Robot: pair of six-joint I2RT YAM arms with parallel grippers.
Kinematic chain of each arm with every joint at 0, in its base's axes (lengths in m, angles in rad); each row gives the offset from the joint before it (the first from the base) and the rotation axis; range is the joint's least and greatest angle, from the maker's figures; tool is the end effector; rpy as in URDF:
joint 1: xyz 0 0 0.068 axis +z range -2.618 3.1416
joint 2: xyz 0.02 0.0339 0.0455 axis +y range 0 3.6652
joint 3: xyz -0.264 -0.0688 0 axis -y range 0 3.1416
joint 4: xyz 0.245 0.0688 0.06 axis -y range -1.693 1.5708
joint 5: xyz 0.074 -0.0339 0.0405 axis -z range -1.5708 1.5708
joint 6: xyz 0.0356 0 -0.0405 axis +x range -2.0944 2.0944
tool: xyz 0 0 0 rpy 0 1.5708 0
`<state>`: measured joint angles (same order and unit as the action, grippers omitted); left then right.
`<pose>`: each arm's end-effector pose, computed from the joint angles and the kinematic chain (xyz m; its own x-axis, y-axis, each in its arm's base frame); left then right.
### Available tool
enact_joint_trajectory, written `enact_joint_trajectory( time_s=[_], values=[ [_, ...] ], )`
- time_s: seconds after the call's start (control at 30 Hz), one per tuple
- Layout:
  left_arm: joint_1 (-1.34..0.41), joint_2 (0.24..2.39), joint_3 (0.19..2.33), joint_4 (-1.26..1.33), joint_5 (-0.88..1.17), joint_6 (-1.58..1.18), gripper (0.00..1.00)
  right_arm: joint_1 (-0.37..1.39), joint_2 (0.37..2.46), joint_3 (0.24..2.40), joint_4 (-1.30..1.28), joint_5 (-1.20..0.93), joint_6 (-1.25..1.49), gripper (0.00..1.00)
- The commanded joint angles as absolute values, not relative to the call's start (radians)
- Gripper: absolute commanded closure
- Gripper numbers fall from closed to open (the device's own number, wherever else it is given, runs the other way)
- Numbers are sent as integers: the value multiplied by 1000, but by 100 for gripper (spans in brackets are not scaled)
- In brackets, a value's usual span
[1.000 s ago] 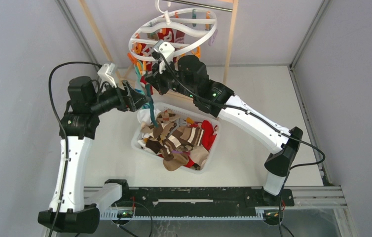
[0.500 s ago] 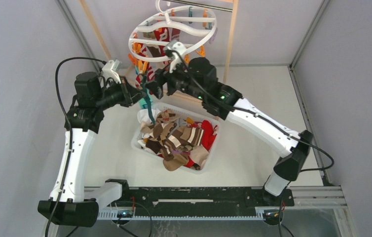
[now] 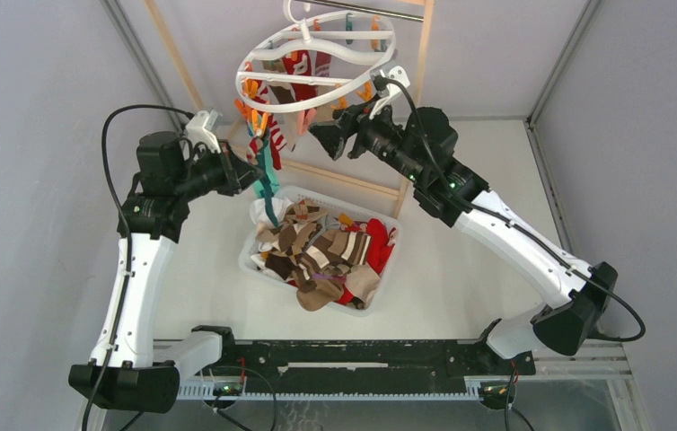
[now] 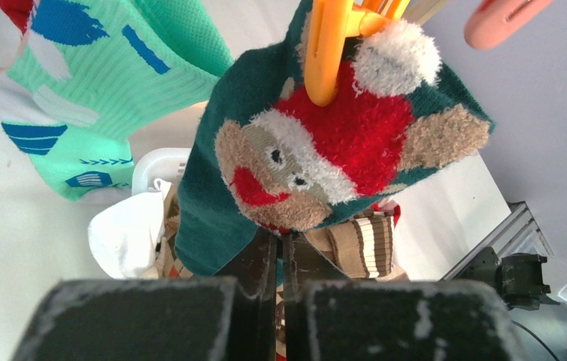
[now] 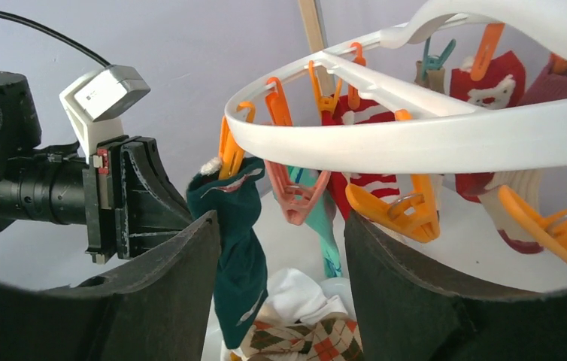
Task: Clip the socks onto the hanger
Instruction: Clamp the sock onto the hanger, then open the clamp at the hanger.
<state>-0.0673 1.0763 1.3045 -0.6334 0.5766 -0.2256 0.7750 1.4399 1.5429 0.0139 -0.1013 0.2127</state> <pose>0.2134 -0.0338 0.4188 -0.5078 -0.1537 -0.8477 0.4542 0.7883 -0.4150 0.2345 0.2347 0.4729 -0.0807 0.2150 -0.9733 -0.7682 0.6088 0.1981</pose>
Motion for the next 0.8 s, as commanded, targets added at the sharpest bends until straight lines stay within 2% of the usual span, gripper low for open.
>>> enact_joint_trajectory(
  time_s=[0.0,0.47,0.77],
  values=[
    [-71,1052,1346,-635,564,-190,100,779,1477,1541,125,-122,239,33],
    [-71,1038,1372,-669,563,-165,100,827,1560,1483,275,-10,235,39],
    [-71,1026,1385,-692,552,-146,100,858,1587,1372,544,-27,269,38]
  ],
)
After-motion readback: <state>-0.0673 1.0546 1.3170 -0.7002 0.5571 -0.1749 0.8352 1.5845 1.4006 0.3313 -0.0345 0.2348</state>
